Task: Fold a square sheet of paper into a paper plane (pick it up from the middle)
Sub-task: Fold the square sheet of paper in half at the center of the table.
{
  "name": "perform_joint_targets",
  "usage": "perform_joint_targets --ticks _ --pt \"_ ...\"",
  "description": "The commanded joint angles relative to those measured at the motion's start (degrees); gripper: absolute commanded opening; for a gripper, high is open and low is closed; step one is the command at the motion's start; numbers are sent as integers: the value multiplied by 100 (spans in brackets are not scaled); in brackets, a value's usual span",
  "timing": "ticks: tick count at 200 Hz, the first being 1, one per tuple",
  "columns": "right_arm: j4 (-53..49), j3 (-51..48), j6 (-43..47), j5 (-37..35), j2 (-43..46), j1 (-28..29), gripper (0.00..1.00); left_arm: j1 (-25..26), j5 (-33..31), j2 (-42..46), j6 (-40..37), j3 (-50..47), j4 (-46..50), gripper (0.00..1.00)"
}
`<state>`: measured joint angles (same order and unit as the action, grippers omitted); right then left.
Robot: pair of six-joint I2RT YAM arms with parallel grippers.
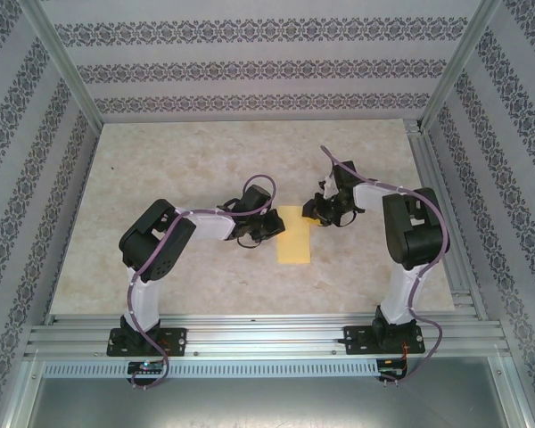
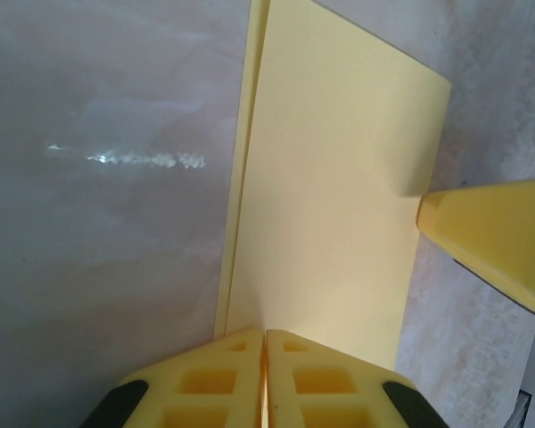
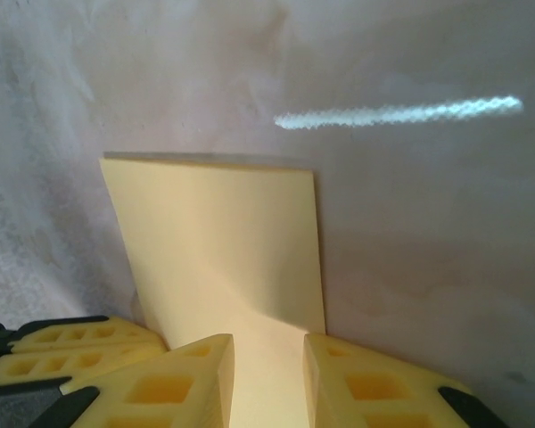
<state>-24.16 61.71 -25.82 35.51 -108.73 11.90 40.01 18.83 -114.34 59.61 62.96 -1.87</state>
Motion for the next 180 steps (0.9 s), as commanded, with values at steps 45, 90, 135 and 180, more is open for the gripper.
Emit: perform_joint_targets --ticks 45,90,135,180 --pt "527 -1023 -254 54 528 369 28 118 -28 -133 -152 -32 467 12" --pt "702 -1366 -309 25 508 357 27 115 -10 -141 -178 -29 485 12" --pt "732 -1674 -468 352 1509 392 28 120 -28 -119 -169 -55 473 12" --pt "883 -2086 -530 223 1285 647 28 122 -2 -141 -176 -18 455 12"
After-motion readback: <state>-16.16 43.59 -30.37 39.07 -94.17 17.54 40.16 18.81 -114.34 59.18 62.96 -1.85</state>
